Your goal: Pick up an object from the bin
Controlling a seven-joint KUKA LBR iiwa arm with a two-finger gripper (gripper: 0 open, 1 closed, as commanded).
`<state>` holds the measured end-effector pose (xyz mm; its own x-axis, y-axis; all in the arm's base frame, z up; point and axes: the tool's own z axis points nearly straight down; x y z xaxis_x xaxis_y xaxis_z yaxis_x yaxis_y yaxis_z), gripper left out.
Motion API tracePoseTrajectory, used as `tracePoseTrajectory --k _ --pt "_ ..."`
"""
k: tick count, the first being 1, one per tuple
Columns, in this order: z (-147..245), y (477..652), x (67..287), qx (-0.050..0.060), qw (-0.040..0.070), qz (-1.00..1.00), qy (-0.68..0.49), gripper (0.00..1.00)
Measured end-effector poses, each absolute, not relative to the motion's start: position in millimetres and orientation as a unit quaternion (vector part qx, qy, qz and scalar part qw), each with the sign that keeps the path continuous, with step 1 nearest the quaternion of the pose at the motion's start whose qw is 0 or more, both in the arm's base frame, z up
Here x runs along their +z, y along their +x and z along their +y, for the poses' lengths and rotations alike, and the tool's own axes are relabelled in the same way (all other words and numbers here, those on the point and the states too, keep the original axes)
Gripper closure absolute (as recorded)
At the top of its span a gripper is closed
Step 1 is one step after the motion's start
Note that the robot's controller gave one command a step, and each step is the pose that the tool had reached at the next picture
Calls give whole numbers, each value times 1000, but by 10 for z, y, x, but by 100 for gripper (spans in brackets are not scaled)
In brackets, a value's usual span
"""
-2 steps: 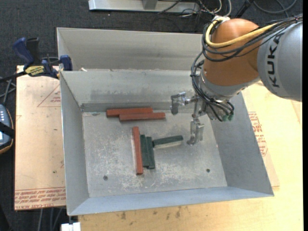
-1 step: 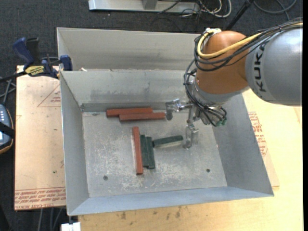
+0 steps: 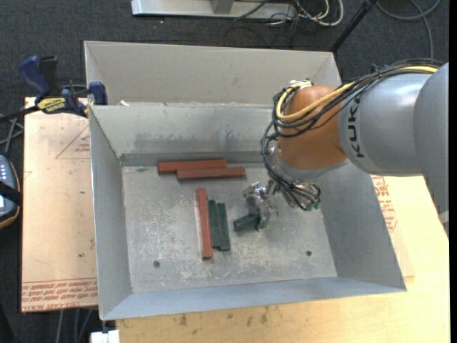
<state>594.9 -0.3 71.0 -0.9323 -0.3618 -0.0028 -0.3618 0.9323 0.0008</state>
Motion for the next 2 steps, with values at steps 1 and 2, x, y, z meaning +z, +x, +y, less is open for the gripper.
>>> tracePoseTrajectory --k 1,2 --pt "-3 5949 710 1 1 983 -184 100" --pt "-103 6150 2597 -1 6 987 -159 100"
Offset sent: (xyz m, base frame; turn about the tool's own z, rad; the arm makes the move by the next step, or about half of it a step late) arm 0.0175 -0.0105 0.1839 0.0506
